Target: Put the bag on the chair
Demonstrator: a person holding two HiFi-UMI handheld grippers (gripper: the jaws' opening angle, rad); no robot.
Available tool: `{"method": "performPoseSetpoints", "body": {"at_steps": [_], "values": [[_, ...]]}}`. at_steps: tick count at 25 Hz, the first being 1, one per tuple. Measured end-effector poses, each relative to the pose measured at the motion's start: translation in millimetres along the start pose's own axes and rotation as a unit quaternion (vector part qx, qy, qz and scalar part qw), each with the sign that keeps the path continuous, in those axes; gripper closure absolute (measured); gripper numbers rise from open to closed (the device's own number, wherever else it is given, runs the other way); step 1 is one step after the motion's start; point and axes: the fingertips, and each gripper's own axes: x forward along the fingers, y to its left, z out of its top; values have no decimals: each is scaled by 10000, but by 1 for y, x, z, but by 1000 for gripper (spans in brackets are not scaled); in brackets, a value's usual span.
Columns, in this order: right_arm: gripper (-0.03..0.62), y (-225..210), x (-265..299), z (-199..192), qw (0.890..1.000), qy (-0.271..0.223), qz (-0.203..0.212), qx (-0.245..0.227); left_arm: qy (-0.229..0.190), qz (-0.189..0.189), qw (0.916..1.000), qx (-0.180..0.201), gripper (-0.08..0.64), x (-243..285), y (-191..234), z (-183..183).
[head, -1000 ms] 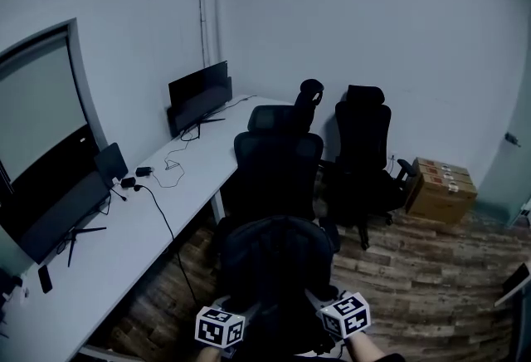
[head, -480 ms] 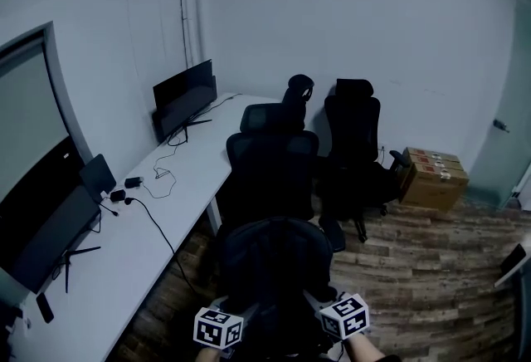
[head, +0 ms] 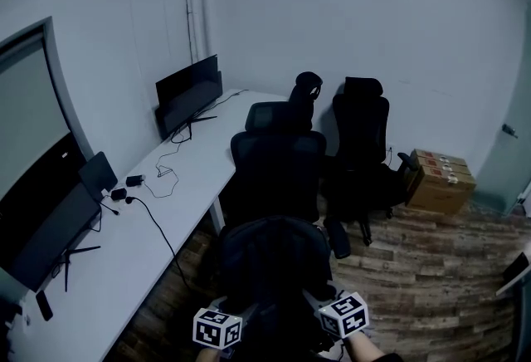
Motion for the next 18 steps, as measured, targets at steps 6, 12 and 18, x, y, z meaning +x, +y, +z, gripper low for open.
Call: {"method": "performPoseSetpoints", "body": {"at_steps": [6, 12, 18], "values": [[483, -37, 15, 14, 9997, -35, 251, -46, -77, 236, 9997, -79, 347, 28, 0, 24], [483, -84, 26, 27, 9986, 18, 481, -213, -203, 449, 9985, -217, 347, 67, -8, 44], [483, -127, 34, 34, 9964, 56, 743, -394, -312, 657, 9966, -398, 347, 105, -18, 58]]}}
